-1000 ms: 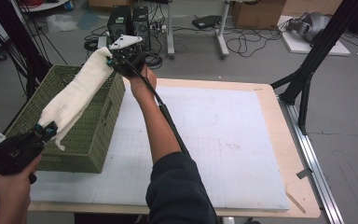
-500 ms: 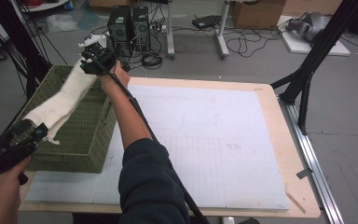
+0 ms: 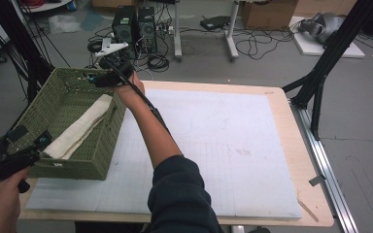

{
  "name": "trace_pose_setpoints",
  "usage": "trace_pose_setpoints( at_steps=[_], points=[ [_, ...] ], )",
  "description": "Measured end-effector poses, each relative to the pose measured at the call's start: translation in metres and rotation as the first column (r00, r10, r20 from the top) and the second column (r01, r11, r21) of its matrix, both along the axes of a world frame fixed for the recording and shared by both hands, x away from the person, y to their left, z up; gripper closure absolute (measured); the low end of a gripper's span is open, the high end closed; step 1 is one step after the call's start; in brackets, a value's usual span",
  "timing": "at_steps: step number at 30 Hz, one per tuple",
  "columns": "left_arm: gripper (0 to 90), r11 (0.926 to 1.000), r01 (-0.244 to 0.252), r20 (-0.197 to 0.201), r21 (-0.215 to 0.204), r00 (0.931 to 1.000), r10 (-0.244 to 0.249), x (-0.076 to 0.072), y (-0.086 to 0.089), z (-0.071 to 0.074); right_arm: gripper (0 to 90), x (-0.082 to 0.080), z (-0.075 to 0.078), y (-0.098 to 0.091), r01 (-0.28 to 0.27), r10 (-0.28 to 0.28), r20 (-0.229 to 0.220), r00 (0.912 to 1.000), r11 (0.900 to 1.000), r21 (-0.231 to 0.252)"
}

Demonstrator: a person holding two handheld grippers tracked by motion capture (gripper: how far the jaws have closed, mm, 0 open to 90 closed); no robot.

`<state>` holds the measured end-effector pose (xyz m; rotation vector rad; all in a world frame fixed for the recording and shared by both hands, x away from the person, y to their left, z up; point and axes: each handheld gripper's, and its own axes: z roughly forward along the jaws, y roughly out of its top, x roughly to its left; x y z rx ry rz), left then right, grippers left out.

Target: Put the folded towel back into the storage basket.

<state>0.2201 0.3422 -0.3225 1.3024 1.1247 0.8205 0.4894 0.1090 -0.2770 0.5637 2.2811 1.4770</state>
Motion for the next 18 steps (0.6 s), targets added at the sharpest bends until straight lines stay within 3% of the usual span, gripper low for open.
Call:
trace_pose_setpoints(
  at_steps=[5,9,15,18],
  points=[
    [17.1,0.9985,0.042,0.025,0.035,0.9988,-0.043,0.003,-0.006,0.0,24.0,-0.009,-0.004,-0.02,-0.01,0.01,-0.019,0.9998,0.9998,-0.019],
    [17.1,0.9964,0.083,-0.013,0.02,0.9965,-0.082,0.007,-0.013,0.001,22.5,-0.015,-0.006,-0.036,-0.003,0.002,-0.029,0.9996,0.9994,-0.034],
    [17.0,0.9906,0.136,-0.017,0.016,0.9906,-0.135,0.011,-0.024,0.002,20.7,-0.025,-0.009,-0.06,-0.011,0.01,-0.026,0.9996,0.9997,-0.023],
    [17.0,0.9838,0.179,-0.014,0.009,0.9838,-0.179,0.013,-0.03,0.002,20.2,-0.031,-0.01,-0.071,-0.015,0.014,-0.027,0.9995,0.9995,-0.028]
  ],
)
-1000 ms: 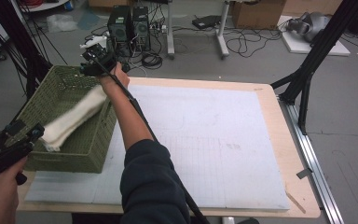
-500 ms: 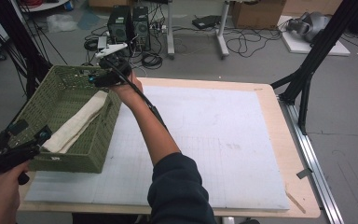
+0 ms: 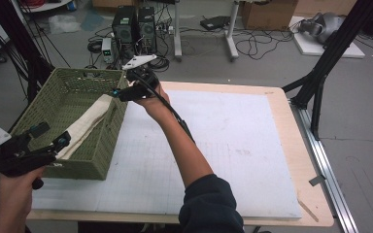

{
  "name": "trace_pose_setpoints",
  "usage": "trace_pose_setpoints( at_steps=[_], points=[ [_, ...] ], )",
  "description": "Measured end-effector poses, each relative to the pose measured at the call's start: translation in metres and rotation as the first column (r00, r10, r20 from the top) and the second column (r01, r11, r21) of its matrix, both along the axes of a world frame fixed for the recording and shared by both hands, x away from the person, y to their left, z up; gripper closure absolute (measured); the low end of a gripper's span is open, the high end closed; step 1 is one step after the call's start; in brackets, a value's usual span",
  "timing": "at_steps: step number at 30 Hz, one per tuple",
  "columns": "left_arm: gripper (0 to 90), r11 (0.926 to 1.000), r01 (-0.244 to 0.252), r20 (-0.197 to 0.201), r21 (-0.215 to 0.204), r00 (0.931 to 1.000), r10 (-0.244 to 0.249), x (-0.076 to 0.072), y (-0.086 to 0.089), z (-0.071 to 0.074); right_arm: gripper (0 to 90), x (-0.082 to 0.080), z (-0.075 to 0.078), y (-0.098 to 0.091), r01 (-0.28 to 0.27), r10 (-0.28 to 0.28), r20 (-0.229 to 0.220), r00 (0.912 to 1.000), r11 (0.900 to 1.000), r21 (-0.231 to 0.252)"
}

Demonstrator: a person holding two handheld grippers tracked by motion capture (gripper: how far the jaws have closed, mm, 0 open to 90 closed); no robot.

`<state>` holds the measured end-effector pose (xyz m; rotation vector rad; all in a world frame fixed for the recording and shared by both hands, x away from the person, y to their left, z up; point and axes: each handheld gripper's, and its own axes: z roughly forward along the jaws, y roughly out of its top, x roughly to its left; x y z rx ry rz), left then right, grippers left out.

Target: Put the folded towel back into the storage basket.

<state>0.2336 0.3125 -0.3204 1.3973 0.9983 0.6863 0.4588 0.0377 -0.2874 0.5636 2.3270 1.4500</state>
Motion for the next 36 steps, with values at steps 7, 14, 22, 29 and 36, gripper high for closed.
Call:
trace_pose_setpoints(
  at_steps=[7,14,22,29,36],
  points=[
    [16.9,0.9957,0.092,0.011,-0.015,0.9957,-0.092,0.007,-0.014,0.0,19.0,-0.013,0.002,-0.036,0.017,-0.017,0.013,0.9998,0.9997,0.017],
    [17.0,0.9884,0.152,0.006,0.004,0.9884,-0.152,0.014,-0.031,0.0,18.7,-0.025,0.003,-0.082,0.065,-0.066,0.02,0.9976,0.9973,0.035],
    [17.1,0.9781,0.207,0.006,0.015,0.9782,-0.208,0.024,-0.05,0.0,18.6,-0.043,-0.001,-0.124,0.116,-0.118,0.033,0.9925,0.9923,0.043],
    [17.1,0.966,0.257,0.0,0.027,0.9664,-0.257,0.033,-0.067,0.0,18.6,-0.06,-0.007,-0.164,0.176,-0.178,0.034,0.9835,0.9834,0.044],
    [17.2,0.9498,0.311,0.0,0.034,0.9503,-0.311,0.042,-0.087,0.0,18.6,-0.082,-0.018,-0.207,0.25,-0.251,0.018,0.9677,0.9668,0.051]
  ],
)
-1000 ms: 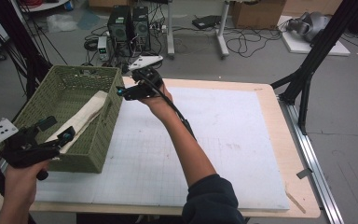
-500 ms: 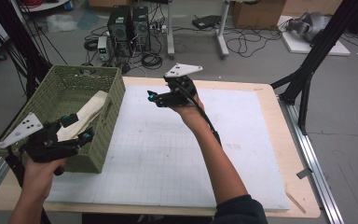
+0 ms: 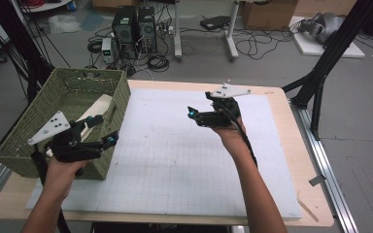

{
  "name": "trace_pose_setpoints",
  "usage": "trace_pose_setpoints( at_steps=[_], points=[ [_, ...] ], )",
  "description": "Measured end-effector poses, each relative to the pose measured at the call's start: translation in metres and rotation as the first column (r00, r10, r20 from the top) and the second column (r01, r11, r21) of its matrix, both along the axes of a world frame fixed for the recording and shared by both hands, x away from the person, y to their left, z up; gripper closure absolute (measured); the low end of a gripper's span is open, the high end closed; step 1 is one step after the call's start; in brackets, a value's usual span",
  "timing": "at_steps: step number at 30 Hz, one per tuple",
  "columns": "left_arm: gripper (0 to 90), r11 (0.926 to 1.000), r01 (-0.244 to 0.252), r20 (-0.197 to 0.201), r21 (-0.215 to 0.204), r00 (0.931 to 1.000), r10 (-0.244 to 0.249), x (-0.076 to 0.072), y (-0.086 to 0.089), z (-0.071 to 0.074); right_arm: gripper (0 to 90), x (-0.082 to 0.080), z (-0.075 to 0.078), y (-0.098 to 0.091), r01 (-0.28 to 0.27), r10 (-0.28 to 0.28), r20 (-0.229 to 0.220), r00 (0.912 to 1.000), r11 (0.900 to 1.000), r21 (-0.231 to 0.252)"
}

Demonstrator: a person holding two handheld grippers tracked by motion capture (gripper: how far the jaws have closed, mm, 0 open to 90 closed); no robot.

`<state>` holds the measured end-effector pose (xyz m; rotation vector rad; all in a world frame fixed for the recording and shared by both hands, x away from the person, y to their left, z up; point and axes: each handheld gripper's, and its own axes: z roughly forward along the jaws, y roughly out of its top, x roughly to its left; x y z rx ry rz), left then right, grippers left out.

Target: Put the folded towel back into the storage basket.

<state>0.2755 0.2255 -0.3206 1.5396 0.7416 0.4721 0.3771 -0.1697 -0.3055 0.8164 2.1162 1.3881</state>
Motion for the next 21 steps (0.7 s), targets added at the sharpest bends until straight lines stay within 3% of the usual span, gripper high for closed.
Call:
trace_pose_setpoints(
  at_steps=[13,21],
  points=[
    [17.2,0.9964,0.082,-0.007,0.021,0.9966,-0.082,0.016,-0.035,-0.007,18.5,-0.041,-0.024,-0.062,0.129,-0.129,-0.001,0.9917,0.9915,0.02],
    [17.2,0.991,0.13,-0.012,0.031,0.9915,-0.13,0.024,-0.057,-0.016,18.2,-0.068,-0.041,-0.087,0.224,-0.223,0.03,0.9743,0.9746,-0.01]
  ],
)
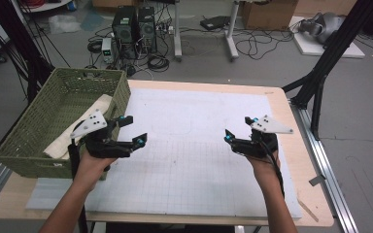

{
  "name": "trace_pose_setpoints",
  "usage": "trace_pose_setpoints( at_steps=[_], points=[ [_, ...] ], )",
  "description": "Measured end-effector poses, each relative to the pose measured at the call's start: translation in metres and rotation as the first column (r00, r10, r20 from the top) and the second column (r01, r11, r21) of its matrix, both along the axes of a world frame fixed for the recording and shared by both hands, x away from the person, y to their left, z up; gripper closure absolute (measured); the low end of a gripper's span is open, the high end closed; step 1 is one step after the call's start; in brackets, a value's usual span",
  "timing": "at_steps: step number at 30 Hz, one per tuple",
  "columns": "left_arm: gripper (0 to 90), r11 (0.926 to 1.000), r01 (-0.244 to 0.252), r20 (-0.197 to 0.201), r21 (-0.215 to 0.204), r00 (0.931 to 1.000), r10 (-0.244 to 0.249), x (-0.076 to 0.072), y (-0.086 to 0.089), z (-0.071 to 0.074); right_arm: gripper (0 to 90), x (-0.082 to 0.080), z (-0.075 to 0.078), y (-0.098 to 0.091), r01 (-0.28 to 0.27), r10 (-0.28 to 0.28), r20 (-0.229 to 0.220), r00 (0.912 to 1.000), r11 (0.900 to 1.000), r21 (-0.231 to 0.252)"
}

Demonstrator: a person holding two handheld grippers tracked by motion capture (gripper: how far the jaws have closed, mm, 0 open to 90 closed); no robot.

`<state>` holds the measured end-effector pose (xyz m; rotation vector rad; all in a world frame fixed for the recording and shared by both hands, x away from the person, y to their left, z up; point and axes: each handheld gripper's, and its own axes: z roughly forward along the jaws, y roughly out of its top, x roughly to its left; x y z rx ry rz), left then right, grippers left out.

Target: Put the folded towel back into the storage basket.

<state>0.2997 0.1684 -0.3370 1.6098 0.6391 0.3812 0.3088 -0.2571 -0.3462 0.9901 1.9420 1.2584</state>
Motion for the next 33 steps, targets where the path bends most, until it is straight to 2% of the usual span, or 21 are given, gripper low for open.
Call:
trace_pose_setpoints(
  at_steps=[5,7,11,14,19,22,26,29,33],
  points=[
    [17.2,0.9996,0.025,0.002,0.015,0.9997,-0.025,0.004,-0.013,-0.009,18.0,-0.015,-0.014,-0.012,0.039,-0.039,-0.007,0.9992,0.9991,-0.016],
    [17.2,0.9992,0.033,0.001,0.021,0.9995,-0.033,0.005,-0.017,-0.013,18.0,-0.019,-0.019,-0.017,0.06,-0.06,0.004,0.9982,0.9979,-0.025],
    [17.2,0.9985,0.049,-0.005,0.026,0.9988,-0.049,0.007,-0.024,-0.023,16.3,-0.027,-0.03,-0.027,0.091,-0.091,0.002,0.9959,0.9959,-0.004],
    [17.2,0.9981,0.052,-0.009,0.033,0.9986,-0.052,0.009,-0.03,-0.031,16.4,-0.03,-0.04,-0.034,0.098,-0.098,-0.006,0.9951,0.9951,-0.005],
    [17.2,0.9953,0.068,-0.015,0.068,0.9976,-0.067,0.01,-0.039,-0.049,16.3,-0.034,-0.056,-0.042,0.107,-0.107,-0.028,0.9939,0.9943,-0.004],
    [17.2,0.994,0.071,-0.033,0.084,0.9971,-0.068,0.012,-0.043,-0.062,16.3,-0.035,-0.065,-0.045,0.1,-0.1,-0.05,0.9937,0.9949,0.01],
    [17.1,0.9919,0.068,-0.054,0.107,0.9965,-0.063,0.013,-0.046,-0.076,16.4,-0.033,-0.077,-0.049,0.103,-0.102,-0.079,0.9916,0.9947,0.002],
    [17.1,0.9889,0.074,-0.077,0.128,0.9949,-0.065,0.015,-0.049,-0.081,16.4,-0.032,-0.081,-0.051,0.103,-0.102,-0.103,0.9894,0.9947,0.002],
    [17.2,0.9894,0.078,-0.078,0.123,0.9946,-0.068,0.015,-0.05,-0.082,16.4,-0.031,-0.084,-0.052,0.104,-0.105,-0.109,0.9885,0.9945,-0.01]
  ],
)
